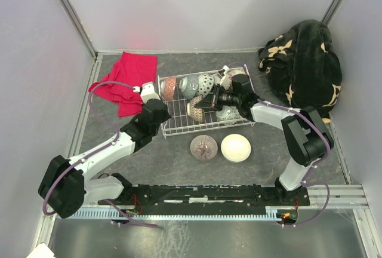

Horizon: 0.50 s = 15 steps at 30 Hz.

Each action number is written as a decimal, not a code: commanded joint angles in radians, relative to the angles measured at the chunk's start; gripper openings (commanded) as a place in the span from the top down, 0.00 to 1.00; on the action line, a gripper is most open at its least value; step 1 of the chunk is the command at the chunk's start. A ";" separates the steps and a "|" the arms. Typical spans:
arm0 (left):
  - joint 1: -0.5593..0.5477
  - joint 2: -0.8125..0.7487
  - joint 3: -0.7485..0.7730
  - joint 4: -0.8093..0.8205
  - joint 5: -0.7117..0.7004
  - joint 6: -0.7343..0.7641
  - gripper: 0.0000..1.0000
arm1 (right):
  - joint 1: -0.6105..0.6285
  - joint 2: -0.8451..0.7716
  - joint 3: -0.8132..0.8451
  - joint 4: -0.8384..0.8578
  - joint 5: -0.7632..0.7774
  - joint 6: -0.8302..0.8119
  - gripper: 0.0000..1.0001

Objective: Load the bowls into the dish rack
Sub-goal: Turn the bowl upside down on the dish rack.

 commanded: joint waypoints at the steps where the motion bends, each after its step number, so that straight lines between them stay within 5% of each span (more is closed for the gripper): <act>1: 0.008 -0.014 0.034 0.016 -0.035 0.040 0.84 | -0.012 -0.005 -0.051 -0.111 0.042 -0.063 0.96; 15: 0.010 -0.024 0.031 0.023 -0.025 0.038 0.84 | -0.032 -0.115 -0.061 -0.353 0.235 -0.211 0.94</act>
